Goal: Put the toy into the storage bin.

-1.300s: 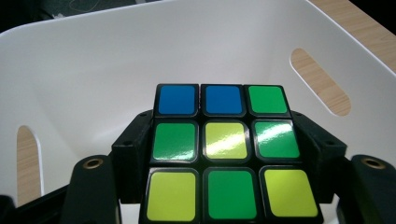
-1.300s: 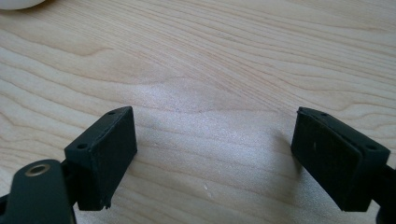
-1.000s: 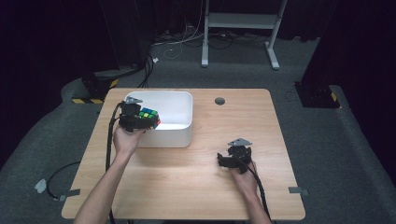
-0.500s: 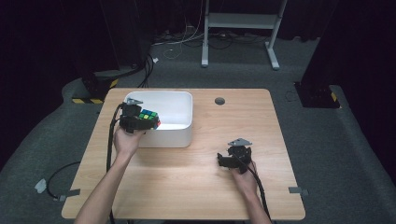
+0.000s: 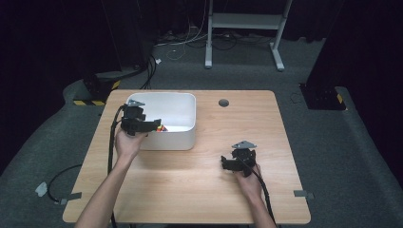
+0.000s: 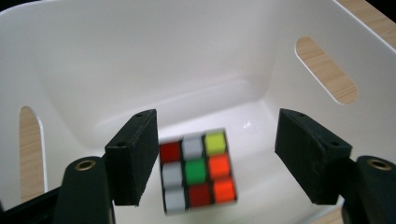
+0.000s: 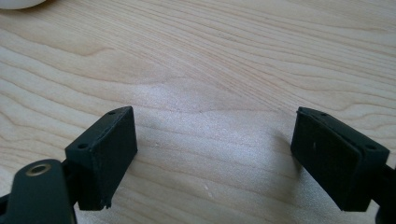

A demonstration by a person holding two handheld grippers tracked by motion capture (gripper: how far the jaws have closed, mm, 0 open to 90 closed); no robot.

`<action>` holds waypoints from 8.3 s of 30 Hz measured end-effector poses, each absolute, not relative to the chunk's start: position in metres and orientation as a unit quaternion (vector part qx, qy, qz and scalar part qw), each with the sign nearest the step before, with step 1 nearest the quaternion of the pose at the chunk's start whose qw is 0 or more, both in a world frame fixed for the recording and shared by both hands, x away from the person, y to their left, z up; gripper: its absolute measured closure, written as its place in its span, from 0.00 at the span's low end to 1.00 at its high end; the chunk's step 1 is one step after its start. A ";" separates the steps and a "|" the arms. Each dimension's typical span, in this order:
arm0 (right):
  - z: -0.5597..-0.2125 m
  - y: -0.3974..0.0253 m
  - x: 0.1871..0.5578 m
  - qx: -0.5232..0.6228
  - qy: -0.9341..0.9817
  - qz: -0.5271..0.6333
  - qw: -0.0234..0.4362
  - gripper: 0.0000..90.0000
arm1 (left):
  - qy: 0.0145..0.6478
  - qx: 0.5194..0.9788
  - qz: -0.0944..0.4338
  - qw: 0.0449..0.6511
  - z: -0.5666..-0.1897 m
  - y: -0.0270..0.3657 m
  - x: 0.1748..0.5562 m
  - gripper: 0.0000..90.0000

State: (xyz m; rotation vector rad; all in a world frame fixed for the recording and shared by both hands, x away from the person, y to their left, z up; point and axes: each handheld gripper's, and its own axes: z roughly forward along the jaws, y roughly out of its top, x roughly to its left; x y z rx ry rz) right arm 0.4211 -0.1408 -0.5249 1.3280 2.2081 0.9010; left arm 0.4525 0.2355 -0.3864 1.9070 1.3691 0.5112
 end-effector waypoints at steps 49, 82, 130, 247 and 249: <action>-0.525 -0.141 0.421 0.476 0.792 0.323 0.205 0.16 | 0.504 0.726 0.201 0.422 -0.369 0.256 0.434 0.26; -0.525 -0.141 0.421 0.476 0.792 0.323 0.204 0.16 | 0.495 0.724 0.205 0.434 -0.365 0.268 0.419 0.24; -0.525 -0.141 0.421 0.477 0.792 0.323 0.205 0.16 | 0.498 0.711 0.211 0.449 -0.361 0.288 0.401 0.24; -0.525 -0.141 0.421 0.477 0.791 0.323 0.205 0.16 | 0.519 0.683 0.232 0.458 -0.388 0.316 0.344 0.25; -0.525 -0.141 0.421 0.477 0.791 0.323 0.205 0.16 | 0.519 0.684 0.232 0.456 -0.388 0.316 0.343 0.25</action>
